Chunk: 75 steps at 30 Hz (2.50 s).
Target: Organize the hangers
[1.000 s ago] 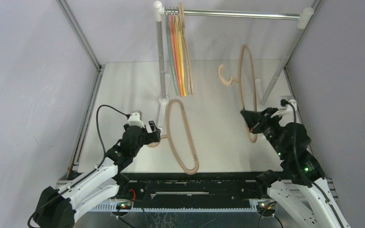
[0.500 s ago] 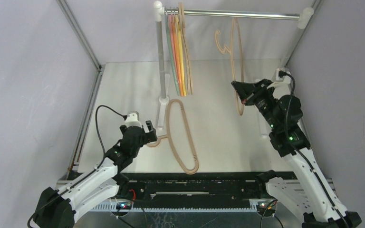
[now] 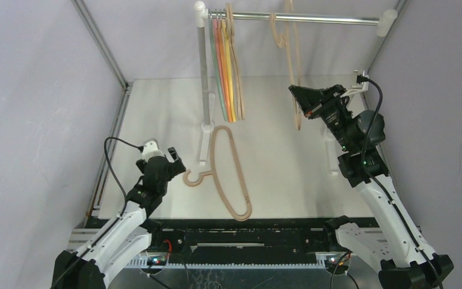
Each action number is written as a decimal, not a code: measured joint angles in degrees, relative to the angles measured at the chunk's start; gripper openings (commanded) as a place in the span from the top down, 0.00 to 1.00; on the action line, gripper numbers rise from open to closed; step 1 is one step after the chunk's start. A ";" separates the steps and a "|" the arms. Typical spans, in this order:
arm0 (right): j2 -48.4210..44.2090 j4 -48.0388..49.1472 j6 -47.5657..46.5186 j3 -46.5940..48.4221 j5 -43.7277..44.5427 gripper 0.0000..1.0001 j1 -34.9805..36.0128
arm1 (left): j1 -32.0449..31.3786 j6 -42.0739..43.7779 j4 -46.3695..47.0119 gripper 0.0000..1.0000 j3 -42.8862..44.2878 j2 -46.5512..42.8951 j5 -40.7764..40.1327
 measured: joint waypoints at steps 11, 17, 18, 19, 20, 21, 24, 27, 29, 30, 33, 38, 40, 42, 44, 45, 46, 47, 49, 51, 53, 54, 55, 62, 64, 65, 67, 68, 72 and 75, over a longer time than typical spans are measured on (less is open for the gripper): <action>8.72 6.34 2.56 1.88 1.33 1.00 -2.51 | 6.64 -0.15 0.37 0.00 0.17 3.15 0.09; 14.34 9.60 4.13 1.88 2.67 1.00 -3.76 | 8.28 -0.17 0.44 0.00 0.79 4.57 -0.04; 15.04 10.38 4.50 1.86 2.84 1.00 -3.82 | 8.59 -0.20 0.50 0.01 0.87 4.59 -0.02; 15.45 10.93 4.68 1.86 2.84 1.00 -3.82 | 8.85 -0.22 0.52 0.01 0.92 4.59 0.00; 15.78 11.45 4.81 1.84 2.86 1.00 -3.85 | 9.05 -0.20 0.59 0.00 0.92 4.59 0.07; 15.93 11.82 4.90 1.75 2.95 0.98 -3.89 | 9.20 -0.20 0.59 0.00 0.92 4.59 0.22; 16.04 12.57 4.96 1.42 3.04 0.72 -4.35 | 9.29 -0.22 0.70 0.01 0.92 4.59 0.50; 15.96 12.39 4.94 1.42 3.13 0.49 -4.79 | 9.29 -0.22 0.81 0.00 0.92 4.59 0.66; 15.69 10.93 4.44 1.40 3.45 0.33 -4.94 | 9.29 -0.22 0.81 0.00 0.92 4.59 0.81; 15.34 9.70 4.15 1.36 3.69 0.21 -5.05 | 9.29 -0.22 0.83 0.00 0.92 4.59 0.87; 13.25 5.86 3.23 0.83 4.90 0.00 -4.87 | 9.29 -0.22 0.81 0.01 0.92 4.50 0.96; 2.47 -1.22 -2.93 -4.20 13.44 0.00 -0.11 | 9.29 -0.20 0.90 0.00 0.92 3.85 1.11; -2.54 -4.39 -6.12 -4.96 17.20 0.00 3.96 | 9.29 -0.20 1.18 0.00 0.92 3.80 1.36; -6.51 -7.26 -8.79 -4.94 21.03 0.00 8.33 | 9.29 -0.15 1.29 0.01 0.92 3.87 1.68; -9.86 -10.95 -11.15 -5.03 25.59 0.00 13.90 | 9.29 -0.09 1.70 0.00 0.92 4.31 1.92; -11.28 -12.44 -12.15 -5.33 27.96 0.00 16.87 | 9.29 -0.07 1.81 0.00 0.92 4.57 1.97; -12.74 -13.68 -13.20 -6.03 30.71 0.00 20.50 | 9.29 -0.07 1.95 0.00 0.92 4.98 2.01; -13.88 -14.91 -13.99 -7.17 33.66 0.00 24.28 | 9.29 -0.04 2.08 0.01 0.92 5.35 2.10; -14.86 -17.49 -15.04 -9.99 39.17 0.01 30.82 | 9.29 -0.04 2.12 0.01 0.92 5.84 2.16; -14.23 -20.68 -15.63 -13.25 43.67 0.03 37.22 | 9.29 -0.02 2.14 0.00 0.92 6.05 2.19; -11.69 -23.82 -15.74 -15.87 46.75 0.04 42.84 | 9.29 -0.02 2.16 0.01 0.92 6.05 2.21; -9.64 -25.24 -15.74 -16.74 47.89 0.04 45.35 | 9.29 -0.02 2.19 0.01 0.92 6.05 2.23; -7.13 -26.21 -15.74 -17.20 48.72 0.04 47.54 | 9.31 -0.02 2.21 0.00 0.92 6.05 2.23; 14.47 -24.30 -17.14 -16.17 48.63 0.09 56.35 | 9.33 -0.02 2.84 0.00 0.92 6.05 2.25; 21.92 -23.58 -17.18 -13.49 47.06 0.09 56.96 | 9.35 -0.04 2.97 0.01 0.92 6.05 2.32; 25.66 -23.15 -17.20 -11.78 46.36 0.09 57.11 | 9.35 -0.02 2.95 0.00 0.92 6.05 2.38; 31.95 -22.27 -17.16 -8.37 45.16 0.10 57.46 | 9.35 -0.04 2.97 0.00 0.92 6.05 2.40; 34.07 -21.70 -17.16 -7.15 44.52 0.10 57.59 | 9.38 -0.04 2.99 0.00 0.92 6.03 2.43; 40.57 -19.39 -17.14 -3.39 41.09 0.16 57.66 | 9.40 -0.04 2.97 0.01 0.92 5.38 2.58; 43.52 -17.62 -16.96 -2.38 37.59 0.21 56.52 | 9.40 -0.04 2.97 0.00 0.92 4.48 2.99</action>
